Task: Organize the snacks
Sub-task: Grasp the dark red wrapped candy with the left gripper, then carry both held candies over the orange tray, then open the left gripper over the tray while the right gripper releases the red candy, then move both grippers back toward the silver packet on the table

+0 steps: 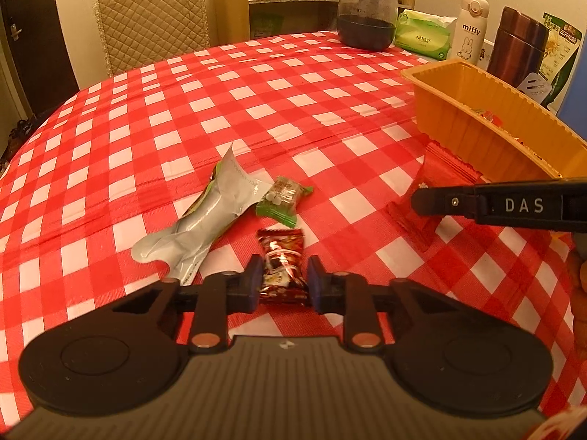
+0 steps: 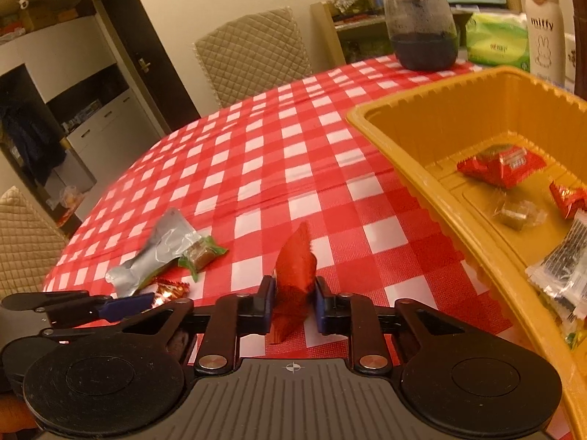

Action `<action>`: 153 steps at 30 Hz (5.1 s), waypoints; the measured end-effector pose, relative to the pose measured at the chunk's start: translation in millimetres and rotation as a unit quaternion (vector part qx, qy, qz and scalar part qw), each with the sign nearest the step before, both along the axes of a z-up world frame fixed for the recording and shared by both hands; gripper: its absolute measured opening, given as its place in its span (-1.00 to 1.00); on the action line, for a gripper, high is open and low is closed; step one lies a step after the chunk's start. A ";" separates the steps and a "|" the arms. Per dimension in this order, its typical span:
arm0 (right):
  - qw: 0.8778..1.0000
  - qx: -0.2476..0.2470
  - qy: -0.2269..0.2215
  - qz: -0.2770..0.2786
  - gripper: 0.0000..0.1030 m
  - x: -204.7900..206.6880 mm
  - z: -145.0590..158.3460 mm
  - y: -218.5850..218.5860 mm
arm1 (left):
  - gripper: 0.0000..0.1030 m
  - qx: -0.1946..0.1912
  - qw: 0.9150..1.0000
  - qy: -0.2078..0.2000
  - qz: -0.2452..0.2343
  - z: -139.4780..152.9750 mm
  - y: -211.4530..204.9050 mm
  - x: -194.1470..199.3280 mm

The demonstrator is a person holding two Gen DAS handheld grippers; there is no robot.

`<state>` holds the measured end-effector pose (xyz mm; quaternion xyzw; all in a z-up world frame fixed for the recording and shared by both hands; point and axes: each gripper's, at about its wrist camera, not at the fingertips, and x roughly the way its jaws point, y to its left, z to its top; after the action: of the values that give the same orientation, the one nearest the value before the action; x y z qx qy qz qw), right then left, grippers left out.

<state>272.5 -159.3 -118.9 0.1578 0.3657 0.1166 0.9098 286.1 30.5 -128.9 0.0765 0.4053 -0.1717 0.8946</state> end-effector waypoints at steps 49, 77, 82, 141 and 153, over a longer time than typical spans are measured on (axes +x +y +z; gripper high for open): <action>0.993 -0.072 -0.082 -0.055 -0.63 -157.0 144.8 -91.4 | -0.64 -0.102 0.990 -0.045 0.088 133.0 -80.2 -139.6; 0.989 -0.104 -0.056 -0.086 -0.63 -112.0 135.3 -168.7 | -0.64 -0.114 0.993 -0.029 0.017 153.2 -171.8 -74.8; 0.989 -0.109 -0.053 -0.079 -0.63 -98.0 131.1 -174.6 | -0.64 -0.112 0.993 -0.022 0.010 148.8 -184.5 -61.7; 0.994 -0.062 -0.018 -0.085 0.24 -83.9 112.1 -189.2 | -0.24 -0.096 0.993 -0.004 0.068 125.1 -134.0 -51.4; 0.995 -0.062 -0.027 -0.071 0.24 -120.0 133.5 -152.4 | 0.07 -0.089 0.992 -0.023 0.084 142.7 -100.6 -88.8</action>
<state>152.5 -311.8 14.5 0.1234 0.3351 0.0335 0.9335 197.3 -70.0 13.8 -0.0339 0.3730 -0.1297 0.9181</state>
